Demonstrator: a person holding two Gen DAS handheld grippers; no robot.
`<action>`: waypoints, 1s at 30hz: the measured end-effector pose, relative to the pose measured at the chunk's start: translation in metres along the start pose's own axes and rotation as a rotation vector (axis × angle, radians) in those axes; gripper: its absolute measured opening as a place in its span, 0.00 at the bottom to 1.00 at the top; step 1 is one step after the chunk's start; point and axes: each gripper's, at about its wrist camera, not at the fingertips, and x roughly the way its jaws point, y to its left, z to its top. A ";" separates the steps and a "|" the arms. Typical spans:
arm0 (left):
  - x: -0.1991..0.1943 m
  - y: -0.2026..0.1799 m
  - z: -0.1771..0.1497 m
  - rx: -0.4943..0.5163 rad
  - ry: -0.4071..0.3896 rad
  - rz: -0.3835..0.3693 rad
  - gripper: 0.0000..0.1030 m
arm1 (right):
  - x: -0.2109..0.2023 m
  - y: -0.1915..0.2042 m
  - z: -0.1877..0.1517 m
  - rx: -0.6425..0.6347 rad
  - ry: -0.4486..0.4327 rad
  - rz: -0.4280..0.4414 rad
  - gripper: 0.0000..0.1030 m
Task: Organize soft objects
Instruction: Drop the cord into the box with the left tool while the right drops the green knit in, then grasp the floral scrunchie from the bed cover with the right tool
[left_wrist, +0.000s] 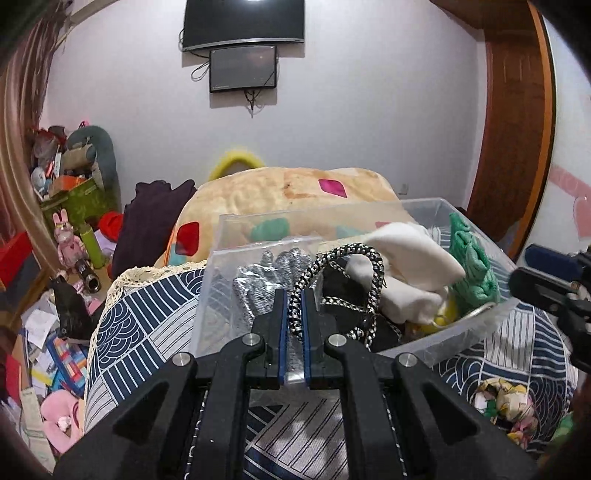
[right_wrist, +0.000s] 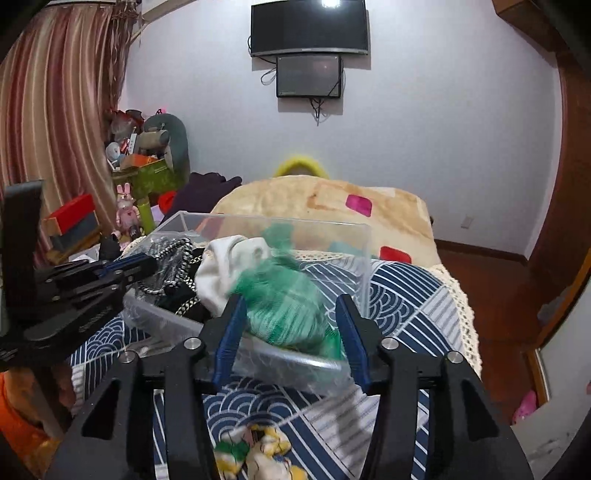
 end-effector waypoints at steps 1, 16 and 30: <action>0.000 -0.002 -0.001 0.008 0.003 -0.001 0.05 | -0.004 -0.001 -0.001 -0.006 -0.004 -0.001 0.46; -0.027 -0.004 -0.008 0.024 0.002 -0.037 0.49 | -0.017 0.020 -0.060 -0.088 0.131 0.062 0.68; -0.067 0.001 -0.030 -0.007 -0.032 -0.122 0.74 | -0.005 0.029 -0.083 -0.102 0.203 0.060 0.20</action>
